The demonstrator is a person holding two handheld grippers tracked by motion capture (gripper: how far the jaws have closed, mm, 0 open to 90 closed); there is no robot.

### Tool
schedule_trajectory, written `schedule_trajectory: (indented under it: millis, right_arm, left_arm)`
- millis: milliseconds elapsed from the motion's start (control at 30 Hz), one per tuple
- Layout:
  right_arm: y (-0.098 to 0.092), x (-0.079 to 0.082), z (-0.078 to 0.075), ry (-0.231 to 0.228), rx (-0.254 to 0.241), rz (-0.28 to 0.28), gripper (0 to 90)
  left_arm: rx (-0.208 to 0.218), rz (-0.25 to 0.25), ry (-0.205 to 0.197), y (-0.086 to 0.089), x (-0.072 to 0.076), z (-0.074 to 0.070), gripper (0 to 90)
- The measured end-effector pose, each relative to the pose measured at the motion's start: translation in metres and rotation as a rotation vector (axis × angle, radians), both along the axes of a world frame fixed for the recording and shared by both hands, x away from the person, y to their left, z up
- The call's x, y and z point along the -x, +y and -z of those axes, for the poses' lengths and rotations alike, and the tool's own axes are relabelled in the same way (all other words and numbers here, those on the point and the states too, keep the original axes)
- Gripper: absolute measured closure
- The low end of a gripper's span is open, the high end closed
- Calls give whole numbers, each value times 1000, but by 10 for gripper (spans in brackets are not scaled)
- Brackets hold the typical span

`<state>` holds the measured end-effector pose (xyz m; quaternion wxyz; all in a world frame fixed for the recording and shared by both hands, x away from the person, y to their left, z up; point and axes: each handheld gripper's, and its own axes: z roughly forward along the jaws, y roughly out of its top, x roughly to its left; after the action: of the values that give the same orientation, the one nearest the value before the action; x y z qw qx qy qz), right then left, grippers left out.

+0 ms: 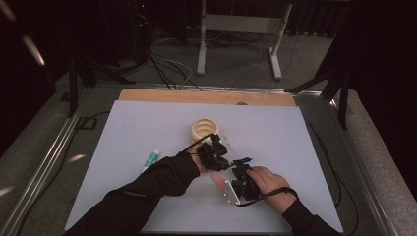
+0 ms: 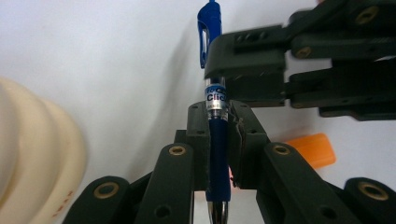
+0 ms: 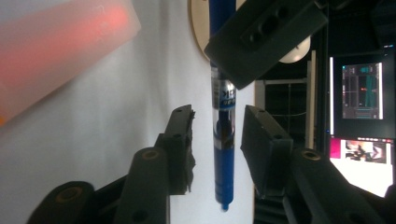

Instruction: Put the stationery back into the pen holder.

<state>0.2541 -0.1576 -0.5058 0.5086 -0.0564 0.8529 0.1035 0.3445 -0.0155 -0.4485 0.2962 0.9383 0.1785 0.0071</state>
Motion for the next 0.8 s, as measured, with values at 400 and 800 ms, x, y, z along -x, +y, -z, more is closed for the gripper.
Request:
schedule_trajectory:
  millis: [400,800]
  right_arm:
    - [4,-3,3,-42,73,6,792]
    - [-5,-9,-1,-16,15,65,798]
  left_arm:
    - [5,1,0,-4,0,2,807]
    - [179,0,-34,19,-2,-3,643]
